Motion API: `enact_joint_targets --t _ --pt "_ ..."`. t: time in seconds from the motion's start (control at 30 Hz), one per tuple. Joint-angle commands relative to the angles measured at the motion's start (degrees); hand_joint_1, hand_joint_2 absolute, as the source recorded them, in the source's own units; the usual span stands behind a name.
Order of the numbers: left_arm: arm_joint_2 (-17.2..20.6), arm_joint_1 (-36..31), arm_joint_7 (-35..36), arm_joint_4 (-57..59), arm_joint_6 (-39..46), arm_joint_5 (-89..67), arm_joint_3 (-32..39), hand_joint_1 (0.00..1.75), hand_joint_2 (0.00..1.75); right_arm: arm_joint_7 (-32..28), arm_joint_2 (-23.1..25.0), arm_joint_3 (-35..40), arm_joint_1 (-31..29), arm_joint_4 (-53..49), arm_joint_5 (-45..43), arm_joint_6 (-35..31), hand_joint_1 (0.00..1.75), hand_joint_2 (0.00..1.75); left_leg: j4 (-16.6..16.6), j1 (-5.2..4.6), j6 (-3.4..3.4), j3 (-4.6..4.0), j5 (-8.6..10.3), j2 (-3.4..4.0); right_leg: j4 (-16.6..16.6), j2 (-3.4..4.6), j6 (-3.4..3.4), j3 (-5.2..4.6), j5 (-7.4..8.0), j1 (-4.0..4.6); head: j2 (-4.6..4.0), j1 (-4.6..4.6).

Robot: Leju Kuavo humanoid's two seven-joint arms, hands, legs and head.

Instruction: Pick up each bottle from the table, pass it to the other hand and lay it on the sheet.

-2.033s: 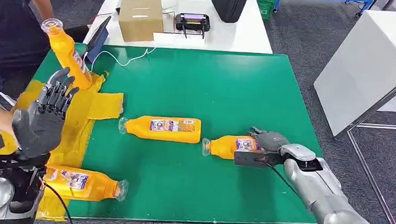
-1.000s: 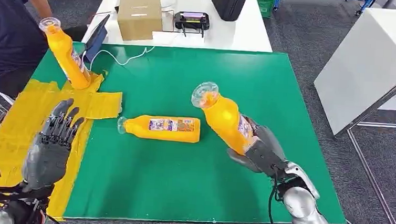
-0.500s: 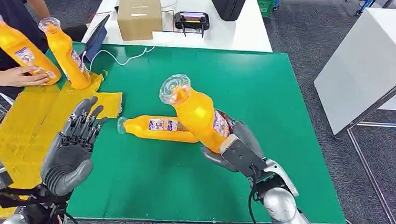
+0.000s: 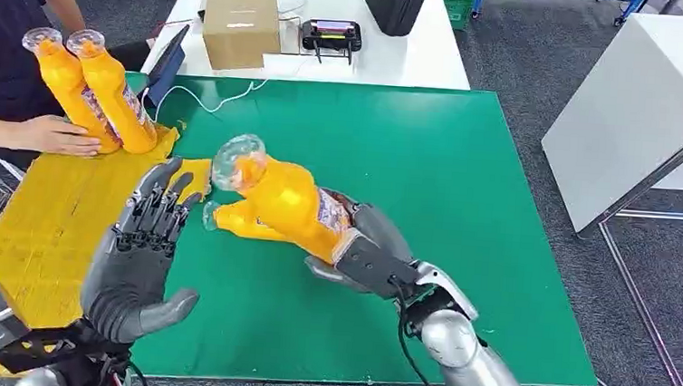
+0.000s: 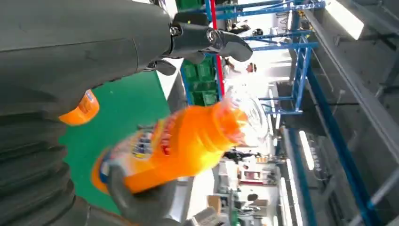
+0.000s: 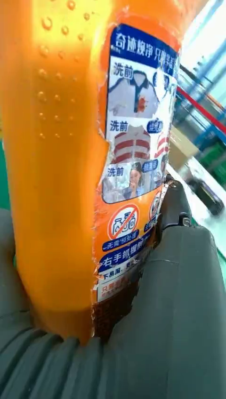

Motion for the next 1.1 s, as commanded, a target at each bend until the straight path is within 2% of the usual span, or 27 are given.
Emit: enact_joint_targets --t 0.03,0.17,0.67,0.7,0.73,0.77,1.1 --pt "1.1 -1.9 0.5 2.3 -1.2 3.6 -1.5 0.0 1.75 0.1 -3.3 14.6 -7.6 1.7 8.1 3.0 1.75 1.75 0.0 0.01 -0.04 0.0 0.0 0.06 0.0 0.23 -0.06 -0.05 0.02 0.0 0.0 0.02" --pt "0.7 -2.2 2.4 3.6 -2.3 8.8 0.3 0.0 1.75 -1.0 -4.8 18.5 -8.1 0.8 9.6 5.2 1.75 1.75 0.0 0.03 -0.04 0.03 0.0 0.01 0.0 0.24 -0.07 -0.02 0.01 0.02 0.0 0.02" --pt "0.2 -2.6 3.1 4.9 -3.6 10.5 1.5 0.0 1.75 -2.2 -5.7 22.6 -9.2 0.2 9.2 6.9 1.75 1.75 0.0 0.0 -0.04 0.03 0.02 -0.04 0.0 0.16 -0.07 -0.01 0.0 -0.01 0.0 0.0" --pt "0.2 -2.6 2.7 4.8 -3.6 9.7 1.4 0.1 1.75 -2.2 -5.7 22.5 -9.1 0.1 9.1 6.9 1.75 1.75 0.0 0.01 -0.03 0.02 0.02 -0.03 0.0 0.13 -0.06 -0.02 0.0 0.01 0.0 0.02" --pt "0.1 -2.6 2.6 4.6 -3.6 9.4 1.4 1.64 1.75 -2.2 -5.7 22.5 -9.1 0.0 9.0 6.9 1.75 1.75 0.0 0.03 -0.05 0.04 0.01 -0.06 0.0 0.22 -0.11 0.0 0.0 0.02 0.0 0.0" --pt "0.0 -2.5 1.9 4.2 -3.7 8.1 1.4 1.75 1.75 -2.2 -5.8 22.4 -9.0 -0.1 9.0 7.0 1.75 1.75 0.0 0.0 -0.03 0.02 0.02 -0.05 0.0 0.15 -0.07 -0.02 0.0 -0.01 0.0 0.02" --pt "0.0 -2.0 0.7 3.3 -4.2 6.6 1.5 1.75 1.75 -2.2 -5.7 21.9 -8.5 -0.3 8.8 6.9 1.75 1.75 0.0 0.03 -0.06 0.01 0.02 -0.08 0.0 0.28 -0.12 -0.02 0.01 0.01 0.0 0.02"
